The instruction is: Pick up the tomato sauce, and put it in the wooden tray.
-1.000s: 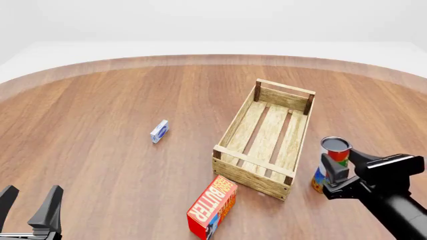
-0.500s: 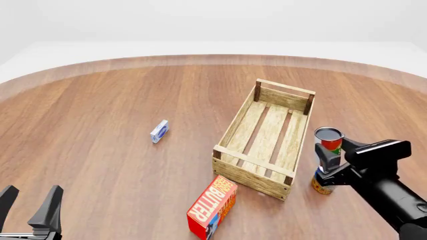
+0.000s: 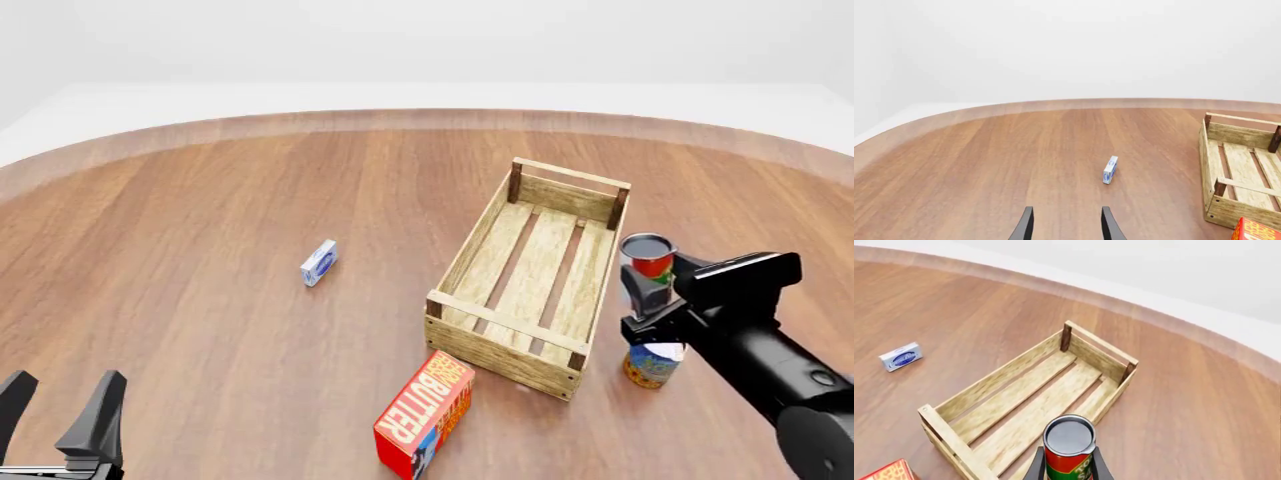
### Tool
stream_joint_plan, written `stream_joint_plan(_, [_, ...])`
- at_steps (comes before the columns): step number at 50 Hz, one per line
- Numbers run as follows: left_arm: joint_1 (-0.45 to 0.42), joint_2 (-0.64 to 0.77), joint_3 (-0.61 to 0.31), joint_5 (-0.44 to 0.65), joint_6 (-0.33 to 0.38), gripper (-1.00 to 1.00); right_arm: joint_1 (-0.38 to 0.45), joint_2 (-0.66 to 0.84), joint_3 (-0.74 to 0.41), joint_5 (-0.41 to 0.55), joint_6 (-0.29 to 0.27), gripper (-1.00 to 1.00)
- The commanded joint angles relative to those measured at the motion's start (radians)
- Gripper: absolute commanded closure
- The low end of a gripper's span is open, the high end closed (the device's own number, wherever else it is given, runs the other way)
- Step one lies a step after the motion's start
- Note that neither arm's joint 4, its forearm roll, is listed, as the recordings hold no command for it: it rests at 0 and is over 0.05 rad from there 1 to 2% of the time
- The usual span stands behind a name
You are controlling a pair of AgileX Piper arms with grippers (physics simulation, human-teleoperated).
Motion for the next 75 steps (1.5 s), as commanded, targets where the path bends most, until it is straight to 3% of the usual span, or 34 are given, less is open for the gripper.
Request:
stream_joint_plan(1, [0.0, 0.0, 0.0, 0.0, 0.0, -1.0, -0.004, 0.046, -0.041, -0.018, 0.005, 1.0])
stream_joint_plan(52, [0.0, 0.0, 0.0, 0.0, 0.0, -1.0, 0.017, 0.271, -0.147, -0.141, 0.014, 1.0])
stream_joint_plan(75, [0.0, 0.0, 0.0, 0.0, 0.0, -1.0, 0.036, 0.373, -0.186, -0.207, 0.045, 1.0])
